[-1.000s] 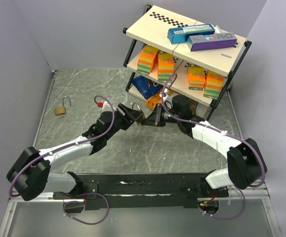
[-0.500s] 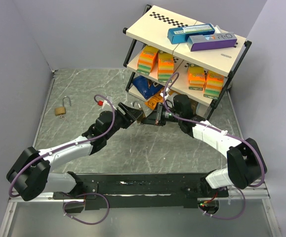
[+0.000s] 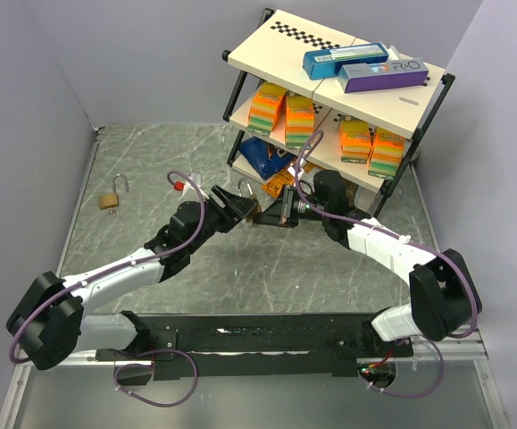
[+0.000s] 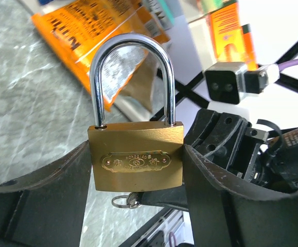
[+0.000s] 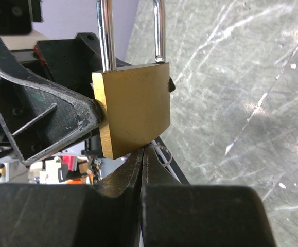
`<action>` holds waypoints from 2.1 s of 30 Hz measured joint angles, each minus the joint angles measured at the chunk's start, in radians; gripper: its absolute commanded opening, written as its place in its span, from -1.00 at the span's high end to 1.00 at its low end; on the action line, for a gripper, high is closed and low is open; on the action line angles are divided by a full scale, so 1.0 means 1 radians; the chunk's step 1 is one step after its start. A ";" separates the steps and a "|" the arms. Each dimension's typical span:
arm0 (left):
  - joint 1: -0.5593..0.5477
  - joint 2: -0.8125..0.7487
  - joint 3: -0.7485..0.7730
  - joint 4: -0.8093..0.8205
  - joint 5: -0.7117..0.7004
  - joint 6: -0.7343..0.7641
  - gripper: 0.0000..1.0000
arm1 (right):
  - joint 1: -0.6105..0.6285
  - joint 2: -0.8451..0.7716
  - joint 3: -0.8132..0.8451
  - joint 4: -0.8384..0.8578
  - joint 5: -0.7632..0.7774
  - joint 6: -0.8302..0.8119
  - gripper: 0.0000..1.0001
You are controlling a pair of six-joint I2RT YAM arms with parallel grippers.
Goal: Unlock with the key
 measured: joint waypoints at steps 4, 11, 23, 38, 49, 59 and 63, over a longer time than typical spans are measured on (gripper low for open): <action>-0.013 -0.008 0.044 -0.127 -0.022 0.004 0.98 | 0.002 0.003 0.000 -0.028 0.000 -0.043 1.00; -0.043 -0.005 0.153 -0.394 -0.072 -0.014 0.98 | 0.004 0.000 -0.008 -0.075 0.006 -0.159 0.50; -0.027 0.102 0.214 -0.544 0.047 0.008 0.98 | 0.012 -0.067 -0.124 -0.122 0.096 -0.262 0.15; 0.064 0.089 0.079 -0.458 0.245 0.213 0.98 | -0.023 -0.166 -0.117 -0.124 0.041 -0.302 -0.08; 0.112 0.031 0.036 -0.443 0.540 0.478 0.98 | -0.036 -0.029 0.172 -0.263 -0.074 -0.460 -0.37; 0.125 -0.003 0.036 -0.468 0.589 0.540 0.98 | 0.077 0.086 0.204 -0.372 -0.039 -0.532 -0.38; 0.125 -0.008 0.036 -0.472 0.592 0.555 0.98 | 0.110 0.151 0.271 -0.433 0.006 -0.553 -0.35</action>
